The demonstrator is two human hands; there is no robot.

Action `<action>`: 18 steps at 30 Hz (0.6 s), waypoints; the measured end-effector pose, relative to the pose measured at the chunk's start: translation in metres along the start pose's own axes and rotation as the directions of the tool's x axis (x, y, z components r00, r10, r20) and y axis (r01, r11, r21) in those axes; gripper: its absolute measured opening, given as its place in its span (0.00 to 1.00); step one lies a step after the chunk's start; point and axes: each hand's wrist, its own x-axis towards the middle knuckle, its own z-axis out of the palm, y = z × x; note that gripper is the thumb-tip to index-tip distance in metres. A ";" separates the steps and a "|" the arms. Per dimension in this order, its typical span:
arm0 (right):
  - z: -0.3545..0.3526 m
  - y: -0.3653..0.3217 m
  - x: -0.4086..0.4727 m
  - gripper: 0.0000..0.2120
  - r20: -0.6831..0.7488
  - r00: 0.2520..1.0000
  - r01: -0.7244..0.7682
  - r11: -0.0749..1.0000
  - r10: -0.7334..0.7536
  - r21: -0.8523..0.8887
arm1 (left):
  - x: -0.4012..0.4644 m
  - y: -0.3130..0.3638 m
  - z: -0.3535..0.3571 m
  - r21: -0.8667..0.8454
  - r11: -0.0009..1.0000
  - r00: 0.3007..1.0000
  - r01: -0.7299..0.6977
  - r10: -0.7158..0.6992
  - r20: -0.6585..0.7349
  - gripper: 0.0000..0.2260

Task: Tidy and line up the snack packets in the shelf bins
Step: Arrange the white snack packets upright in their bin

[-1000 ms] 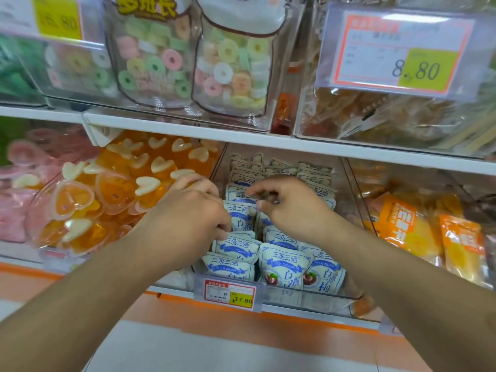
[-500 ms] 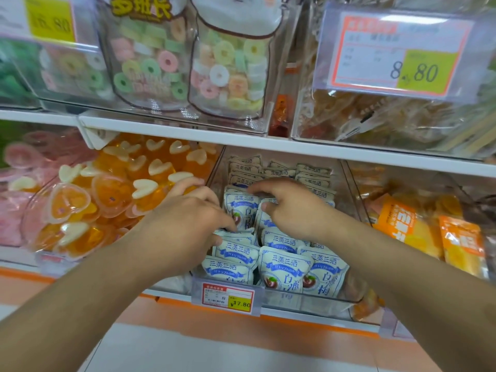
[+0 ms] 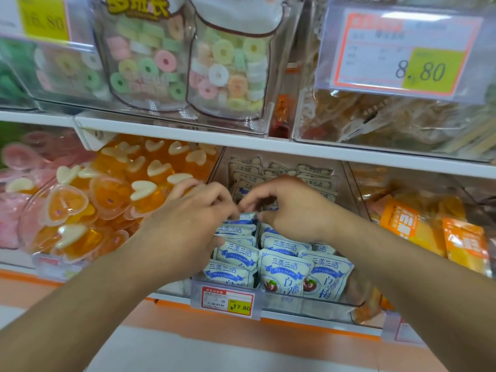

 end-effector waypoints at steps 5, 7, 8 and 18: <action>-0.008 0.011 -0.009 0.21 0.046 0.998 -0.046 0.978 0.037 0.204 | 0.010 0.008 -0.004 0.057 0.996 0.991 0.072 -0.078 0.107 0.34; -0.014 0.019 -0.014 0.18 -0.063 0.996 -0.059 0.998 0.058 -0.023 | 0.014 0.007 -0.002 0.136 0.991 0.993 -0.018 0.002 0.115 0.28; -0.017 0.021 -0.018 0.17 -0.087 0.994 -0.085 0.984 0.072 -0.154 | 0.016 0.006 -0.003 0.149 0.988 0.993 -0.029 0.012 0.115 0.27; -0.028 0.014 -0.031 0.06 -0.085 0.980 -0.198 0.895 0.179 -0.400 | 0.020 -0.011 0.018 0.116 0.987 0.984 -0.114 0.128 -0.121 0.29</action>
